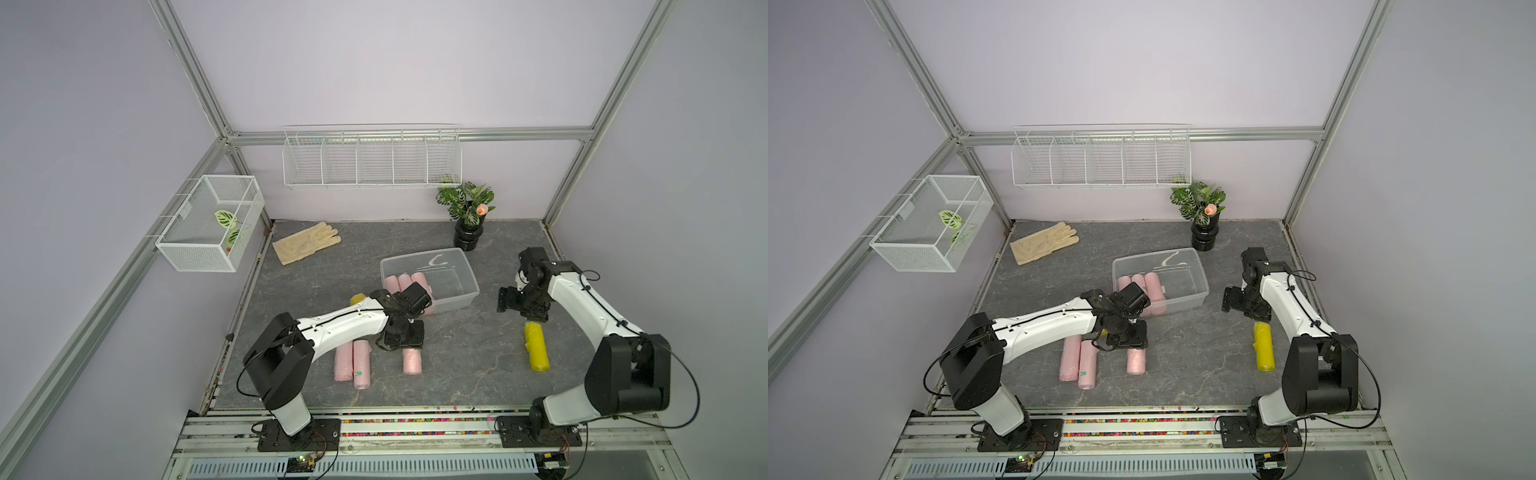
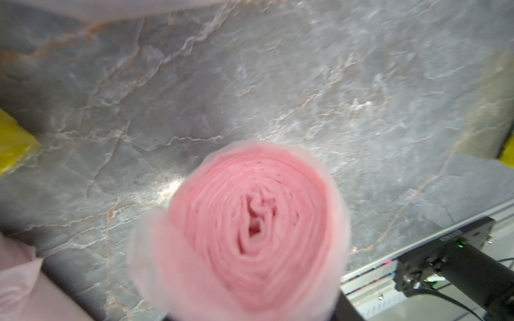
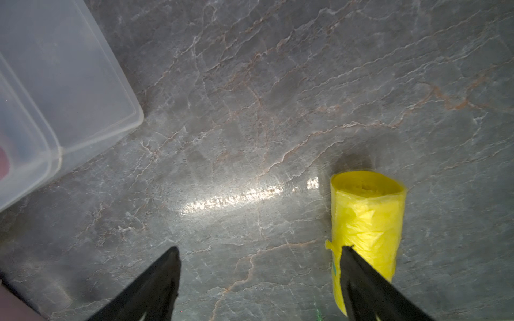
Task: Put the roll of trash bags into the storage box
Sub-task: Pick up the roll of trash bags from the center of the board, then place the roll of trash bags in the storage box.
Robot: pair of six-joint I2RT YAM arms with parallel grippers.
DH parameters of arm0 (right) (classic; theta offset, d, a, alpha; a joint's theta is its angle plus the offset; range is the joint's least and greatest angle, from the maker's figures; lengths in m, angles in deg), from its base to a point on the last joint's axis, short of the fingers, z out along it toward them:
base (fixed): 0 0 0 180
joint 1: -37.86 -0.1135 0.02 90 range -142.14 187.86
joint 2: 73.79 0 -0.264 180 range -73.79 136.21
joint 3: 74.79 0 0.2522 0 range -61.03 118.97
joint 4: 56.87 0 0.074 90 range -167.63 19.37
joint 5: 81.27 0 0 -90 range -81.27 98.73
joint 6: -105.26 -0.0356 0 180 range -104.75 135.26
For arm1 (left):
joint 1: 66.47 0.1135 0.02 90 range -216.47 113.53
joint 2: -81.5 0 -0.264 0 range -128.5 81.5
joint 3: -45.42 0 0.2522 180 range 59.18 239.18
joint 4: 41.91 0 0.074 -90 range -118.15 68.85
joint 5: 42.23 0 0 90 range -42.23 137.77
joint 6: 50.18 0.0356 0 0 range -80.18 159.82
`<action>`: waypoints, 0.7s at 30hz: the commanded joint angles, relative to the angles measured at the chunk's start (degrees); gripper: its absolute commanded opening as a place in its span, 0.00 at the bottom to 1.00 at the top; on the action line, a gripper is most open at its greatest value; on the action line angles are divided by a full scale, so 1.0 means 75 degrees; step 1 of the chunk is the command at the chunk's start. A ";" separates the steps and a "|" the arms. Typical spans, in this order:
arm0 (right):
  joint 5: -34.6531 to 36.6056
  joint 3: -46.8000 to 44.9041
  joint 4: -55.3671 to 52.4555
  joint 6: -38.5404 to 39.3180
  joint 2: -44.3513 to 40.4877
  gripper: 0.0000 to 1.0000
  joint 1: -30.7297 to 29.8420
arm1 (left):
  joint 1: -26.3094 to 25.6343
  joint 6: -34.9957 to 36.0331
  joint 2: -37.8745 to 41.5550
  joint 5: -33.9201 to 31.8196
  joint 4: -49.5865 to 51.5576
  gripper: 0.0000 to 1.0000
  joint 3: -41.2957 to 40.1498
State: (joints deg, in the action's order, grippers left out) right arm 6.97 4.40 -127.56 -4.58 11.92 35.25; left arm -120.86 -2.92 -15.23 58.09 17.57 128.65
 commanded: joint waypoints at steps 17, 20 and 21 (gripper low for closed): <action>-0.0058 -0.0046 -0.0015 0.0080 -0.0213 0.90 -0.0025 | 0.1666 0.1476 -0.1489 0.0693 0.0687 0.47 0.4480; -0.0070 -0.0015 -0.0038 0.0067 -0.0208 0.91 -0.0036 | 0.1966 0.1505 -0.2219 0.0936 0.0684 0.47 0.5270; -0.0070 -0.0005 -0.0056 0.0067 -0.0214 0.90 -0.0029 | 0.2041 0.1500 -0.2443 0.1024 0.0662 0.47 0.5484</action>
State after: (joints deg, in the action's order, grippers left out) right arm 6.93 4.40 -127.56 -4.58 11.75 35.25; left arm -106.78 6.61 -29.90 62.66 22.77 165.65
